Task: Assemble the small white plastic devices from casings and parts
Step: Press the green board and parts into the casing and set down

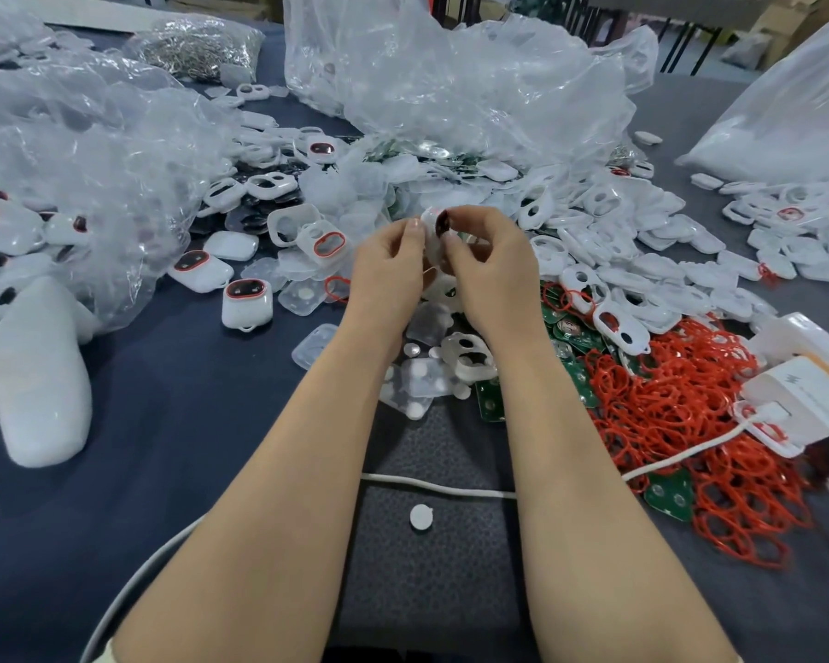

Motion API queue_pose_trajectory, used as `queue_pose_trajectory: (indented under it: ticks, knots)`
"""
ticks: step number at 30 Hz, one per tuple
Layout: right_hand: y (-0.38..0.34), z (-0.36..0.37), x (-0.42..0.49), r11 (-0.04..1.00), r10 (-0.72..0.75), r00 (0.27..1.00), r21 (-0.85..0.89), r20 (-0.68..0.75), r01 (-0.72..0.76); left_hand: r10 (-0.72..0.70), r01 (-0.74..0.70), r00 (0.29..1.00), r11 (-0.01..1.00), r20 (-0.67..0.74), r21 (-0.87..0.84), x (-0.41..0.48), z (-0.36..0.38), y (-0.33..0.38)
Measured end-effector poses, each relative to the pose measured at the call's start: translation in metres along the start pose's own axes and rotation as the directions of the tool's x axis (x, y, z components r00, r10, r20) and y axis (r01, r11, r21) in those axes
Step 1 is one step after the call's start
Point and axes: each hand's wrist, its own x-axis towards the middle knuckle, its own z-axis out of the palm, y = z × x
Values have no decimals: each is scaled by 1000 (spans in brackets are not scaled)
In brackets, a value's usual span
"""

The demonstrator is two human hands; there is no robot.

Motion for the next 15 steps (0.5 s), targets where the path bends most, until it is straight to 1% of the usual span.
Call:
queue_pose_trajectory:
  ticks: [2,5,7,8,11,15]
  knots:
    - [1,-1,0,997,58,998,40,16,-59,18,-18,1000,1000,11,11,-1,0,0]
    - [3,-4,2,989,130,989,63,65,-134,81,-78,996,995,-45,67,0,-2,0]
    - [4,-5,3,991,123,987,47,102,-128,111,-107,993,990,-44,95,0,-3,0]
    - [4,-6,4,990,116,987,63,108,-123,120,-116,992,988,-36,101,0,-3,0]
    - [3,-8,3,972,123,985,183,122,-145,139,-136,990,983,-11,119,0,-3,0]
    - [4,-6,3,969,114,986,206,119,-137,137,-138,990,985,24,99,0,-3,-3]
